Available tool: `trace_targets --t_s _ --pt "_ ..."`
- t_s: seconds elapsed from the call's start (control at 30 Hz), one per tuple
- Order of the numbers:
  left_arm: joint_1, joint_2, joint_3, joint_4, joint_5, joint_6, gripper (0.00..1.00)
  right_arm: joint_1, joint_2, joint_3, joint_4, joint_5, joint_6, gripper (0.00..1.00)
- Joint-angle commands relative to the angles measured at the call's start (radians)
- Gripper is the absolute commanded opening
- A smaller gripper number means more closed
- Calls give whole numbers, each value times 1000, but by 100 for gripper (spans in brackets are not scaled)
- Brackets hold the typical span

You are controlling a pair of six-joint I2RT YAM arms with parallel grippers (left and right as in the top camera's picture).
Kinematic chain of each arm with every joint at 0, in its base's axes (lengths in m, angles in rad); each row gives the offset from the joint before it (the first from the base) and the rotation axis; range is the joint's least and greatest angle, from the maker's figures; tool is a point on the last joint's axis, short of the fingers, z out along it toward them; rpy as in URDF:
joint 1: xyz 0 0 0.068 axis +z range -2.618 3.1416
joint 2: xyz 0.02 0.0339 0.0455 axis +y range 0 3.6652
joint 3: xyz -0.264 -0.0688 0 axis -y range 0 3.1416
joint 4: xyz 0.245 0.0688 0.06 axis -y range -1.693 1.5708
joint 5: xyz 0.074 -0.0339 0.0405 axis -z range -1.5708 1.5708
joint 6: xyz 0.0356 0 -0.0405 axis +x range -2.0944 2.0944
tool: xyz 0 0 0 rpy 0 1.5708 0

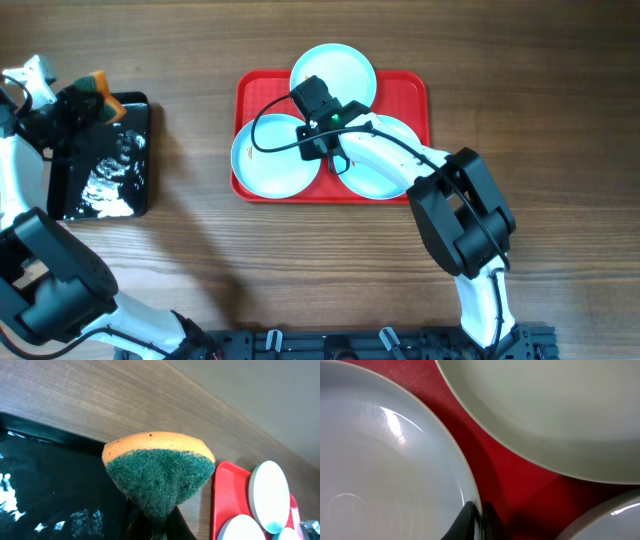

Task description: Clean dirty plates on tray and stack at the side

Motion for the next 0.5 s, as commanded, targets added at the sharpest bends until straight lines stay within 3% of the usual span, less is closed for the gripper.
trace_targets --t_s 0.0,0.07,0.3,0.37,0.43,0.47 --pt "16 3 -33 -40 -214 53 4 6 26 -11 1 4 5 8" --pt "21 29 -79 -33 -266 52 4 6 26 -11 3 4 4 8" --pt "31 -156 -30 102 64 38 4 6 26 -11 0 4 4 7" --pt "31 -172 -35 66 28 71 4 6 26 -11 2 4 5 8" --pt "29 -117 -94 35 -132 76 4 6 26 -11 -5 3 4 8" --pt "29 -71 -140 33 -143 75 4 6 26 -11 -9 4 4 8"
